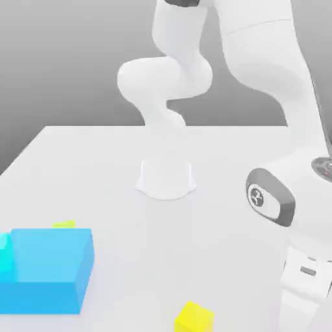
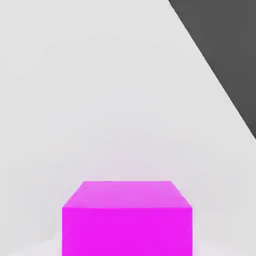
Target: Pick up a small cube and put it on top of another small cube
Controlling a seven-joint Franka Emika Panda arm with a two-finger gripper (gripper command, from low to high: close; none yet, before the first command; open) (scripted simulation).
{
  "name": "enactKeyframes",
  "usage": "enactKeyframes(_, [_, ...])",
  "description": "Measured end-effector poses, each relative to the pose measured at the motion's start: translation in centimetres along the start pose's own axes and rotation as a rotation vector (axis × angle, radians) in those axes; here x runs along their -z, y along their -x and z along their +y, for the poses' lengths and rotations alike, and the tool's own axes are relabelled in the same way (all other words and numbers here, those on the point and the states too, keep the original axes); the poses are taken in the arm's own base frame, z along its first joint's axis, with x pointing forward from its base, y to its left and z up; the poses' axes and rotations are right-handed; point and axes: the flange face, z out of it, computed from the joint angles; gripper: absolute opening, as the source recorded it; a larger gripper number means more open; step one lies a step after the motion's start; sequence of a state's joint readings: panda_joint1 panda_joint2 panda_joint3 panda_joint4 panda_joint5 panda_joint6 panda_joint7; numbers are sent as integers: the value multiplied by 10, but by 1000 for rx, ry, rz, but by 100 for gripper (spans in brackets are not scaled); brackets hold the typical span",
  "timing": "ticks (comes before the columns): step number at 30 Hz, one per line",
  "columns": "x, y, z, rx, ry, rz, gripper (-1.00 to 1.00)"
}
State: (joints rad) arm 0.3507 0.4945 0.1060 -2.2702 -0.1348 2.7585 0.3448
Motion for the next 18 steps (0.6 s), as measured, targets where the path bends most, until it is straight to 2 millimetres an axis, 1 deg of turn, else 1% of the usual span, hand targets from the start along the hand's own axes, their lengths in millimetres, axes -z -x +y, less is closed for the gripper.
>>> enactKeyframes(3, [38,0,0,0,0,0,-100])
enactKeyframes(4, [49,-3,15,-43,4,1,-100])
enactKeyframes(7, [72,-15,94,-277,20,3,-100])
enactKeyframes(9, [85,-15,145,-428,27,4,-100])
enactKeyframes(11, [97,-10,195,-578,32,5,-100])
enactKeyframes(13, [109,0,244,-728,34,6,-100])
enactKeyframes(15, [122,16,291,-879,34,6,-100])
enactKeyframes(18, [141,50,360,-1114,28,5,-100])
